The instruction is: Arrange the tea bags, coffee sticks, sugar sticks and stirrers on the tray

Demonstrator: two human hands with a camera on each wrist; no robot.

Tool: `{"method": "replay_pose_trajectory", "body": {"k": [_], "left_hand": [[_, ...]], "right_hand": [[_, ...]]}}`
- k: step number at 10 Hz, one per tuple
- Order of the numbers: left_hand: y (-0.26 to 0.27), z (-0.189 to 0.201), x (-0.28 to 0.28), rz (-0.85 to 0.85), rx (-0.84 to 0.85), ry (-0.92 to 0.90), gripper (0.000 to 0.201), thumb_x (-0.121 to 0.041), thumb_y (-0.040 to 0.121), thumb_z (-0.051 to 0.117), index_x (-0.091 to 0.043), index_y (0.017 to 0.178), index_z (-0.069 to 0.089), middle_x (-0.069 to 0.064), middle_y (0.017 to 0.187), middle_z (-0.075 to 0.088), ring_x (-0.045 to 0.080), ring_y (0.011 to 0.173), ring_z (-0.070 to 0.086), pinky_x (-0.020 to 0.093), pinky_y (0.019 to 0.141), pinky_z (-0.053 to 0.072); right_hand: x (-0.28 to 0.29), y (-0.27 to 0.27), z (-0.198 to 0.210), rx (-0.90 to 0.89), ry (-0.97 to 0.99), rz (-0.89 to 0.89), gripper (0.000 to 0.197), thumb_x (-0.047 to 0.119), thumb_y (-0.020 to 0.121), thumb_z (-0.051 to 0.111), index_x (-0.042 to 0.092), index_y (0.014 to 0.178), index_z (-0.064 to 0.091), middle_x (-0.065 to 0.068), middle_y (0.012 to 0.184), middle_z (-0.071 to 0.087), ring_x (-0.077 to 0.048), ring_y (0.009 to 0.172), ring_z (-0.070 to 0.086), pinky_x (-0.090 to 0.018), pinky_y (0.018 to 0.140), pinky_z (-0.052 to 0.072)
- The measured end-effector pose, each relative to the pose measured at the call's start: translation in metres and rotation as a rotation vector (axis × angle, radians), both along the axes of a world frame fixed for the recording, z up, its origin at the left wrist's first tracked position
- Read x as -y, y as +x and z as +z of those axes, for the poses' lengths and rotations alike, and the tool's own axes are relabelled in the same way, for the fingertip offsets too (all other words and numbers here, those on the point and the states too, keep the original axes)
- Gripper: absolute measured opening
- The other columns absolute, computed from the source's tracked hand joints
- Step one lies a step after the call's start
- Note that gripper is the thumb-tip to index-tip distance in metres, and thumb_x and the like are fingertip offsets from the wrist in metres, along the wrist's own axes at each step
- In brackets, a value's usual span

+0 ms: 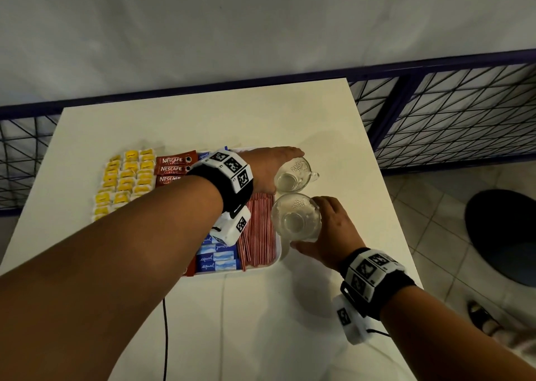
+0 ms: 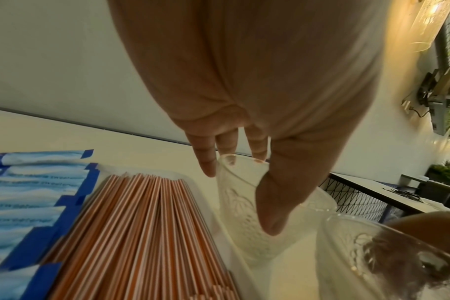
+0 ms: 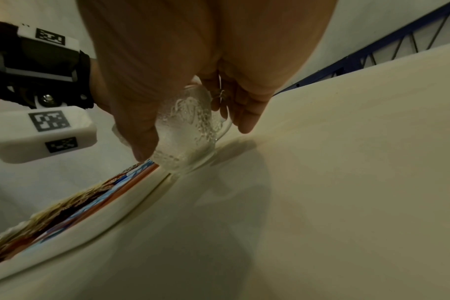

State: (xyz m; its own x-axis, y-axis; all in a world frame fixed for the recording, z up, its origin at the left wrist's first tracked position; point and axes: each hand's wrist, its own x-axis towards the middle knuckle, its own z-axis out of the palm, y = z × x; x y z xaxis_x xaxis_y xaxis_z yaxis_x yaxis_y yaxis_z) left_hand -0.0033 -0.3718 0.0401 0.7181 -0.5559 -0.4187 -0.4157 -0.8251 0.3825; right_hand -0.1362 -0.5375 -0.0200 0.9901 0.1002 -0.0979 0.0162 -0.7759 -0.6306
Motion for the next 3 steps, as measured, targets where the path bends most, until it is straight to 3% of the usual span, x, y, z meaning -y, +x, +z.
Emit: {"method": "replay_pose_trajectory", "body": {"k": [1,3], "left_hand": [[0.001,-0.001,0.001,-0.012,-0.006,-0.006,0.088,-0.005,0.081,0.069,-0.022,0.153,0.02,-0.002,0.156,0.028,0.018,0.13,0.043,0.0,0.075,0.02],[-0.005,0.014,-0.015,0.058,-0.006,-0.092,0.095,-0.01,0.076,0.072,-0.026,0.153,0.019,-0.006,0.162,0.01,0.01,0.145,0.019,0.014,0.105,0.018]], "right_hand": [[0.001,0.0,-0.002,0.008,0.01,0.005,0.093,0.032,0.051,0.092,0.004,0.129,0.05,-0.011,0.125,0.053,-0.029,0.114,0.051,-0.032,0.098,0.04],[0.01,-0.005,-0.001,-0.113,-0.015,-0.057,0.119,0.051,0.052,0.087,0.014,0.147,0.025,-0.003,0.146,0.034,-0.022,0.131,0.036,-0.035,0.11,0.032]]}}
